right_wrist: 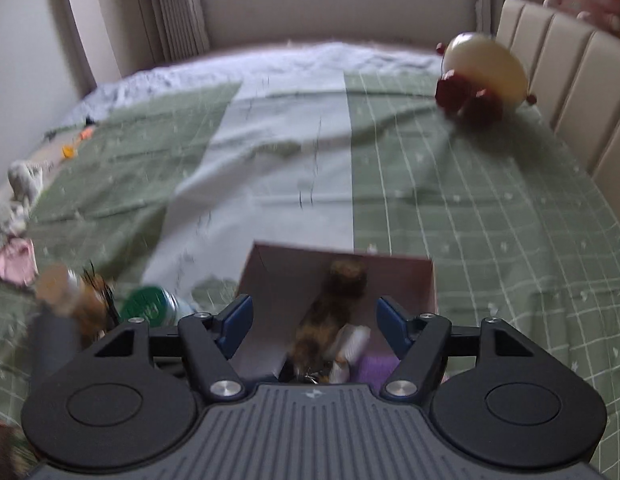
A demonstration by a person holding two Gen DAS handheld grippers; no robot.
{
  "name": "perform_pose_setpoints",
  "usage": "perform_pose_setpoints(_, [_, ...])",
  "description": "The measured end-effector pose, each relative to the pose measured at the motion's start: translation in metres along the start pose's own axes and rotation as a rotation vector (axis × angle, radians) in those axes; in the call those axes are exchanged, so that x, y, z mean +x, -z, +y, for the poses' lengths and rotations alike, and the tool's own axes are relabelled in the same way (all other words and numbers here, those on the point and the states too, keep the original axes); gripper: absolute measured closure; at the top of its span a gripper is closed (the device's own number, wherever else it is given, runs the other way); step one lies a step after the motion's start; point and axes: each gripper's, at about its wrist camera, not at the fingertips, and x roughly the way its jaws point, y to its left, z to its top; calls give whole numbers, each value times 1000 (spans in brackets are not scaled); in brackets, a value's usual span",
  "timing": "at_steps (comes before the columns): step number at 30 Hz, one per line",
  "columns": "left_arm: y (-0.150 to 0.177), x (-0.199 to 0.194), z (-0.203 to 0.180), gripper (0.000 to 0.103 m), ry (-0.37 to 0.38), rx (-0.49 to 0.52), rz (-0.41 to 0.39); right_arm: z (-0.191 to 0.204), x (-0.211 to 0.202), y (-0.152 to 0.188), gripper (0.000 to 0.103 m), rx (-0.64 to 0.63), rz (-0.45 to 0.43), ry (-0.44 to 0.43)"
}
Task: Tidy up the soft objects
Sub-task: 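Carry the keychain into the pink box with both tools and open them, then withdraw both tools from the pink box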
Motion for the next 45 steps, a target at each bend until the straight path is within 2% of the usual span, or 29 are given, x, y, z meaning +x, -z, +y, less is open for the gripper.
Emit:
perform_pose_setpoints(4, [-2,-32,0,74,-1,68,-116,1,3,6,34,6,18,-17])
perform_pose_setpoints(9, [0,-69,35,74,49,-137,-187,-10,-9,11,32,85,-7,-31])
perform_pose_setpoints(12, [22,-97,52,74,54,-186,-228,-16,-16,26,29,147,-14,-64])
perform_pose_setpoints(14, [41,-114,60,74,12,-172,-237,-13,-19,36,29,131,-13,-52])
perform_pose_setpoints(17, [74,-143,65,74,-104,-118,-256,1,-22,52,29,67,4,-6])
perform_pose_setpoints(20, [103,-164,70,74,-186,-95,-272,22,-22,67,28,4,22,-4])
perform_pose_setpoints(27, [166,-200,93,74,-310,-113,-250,90,-4,100,27,-111,38,-82])
perform_pose_setpoints(32, [196,-225,120,74,-376,-175,-259,134,10,132,26,-151,-31,-140])
perform_pose_setpoints(36, [213,-241,140,74,-418,-215,-264,156,26,161,25,-124,-69,-154])
perform_pose_setpoints(40, [214,-249,156,74,-463,-250,-291,167,37,184,25,-109,-99,-133])
perform_pose_setpoints(43, [206,-259,171,74,-489,-302,-365,170,44,198,23,-133,-121,-112])
perform_pose_setpoints(45, [195,-265,186,74,-456,-342,-414,174,46,207,19,-174,-145,-96])
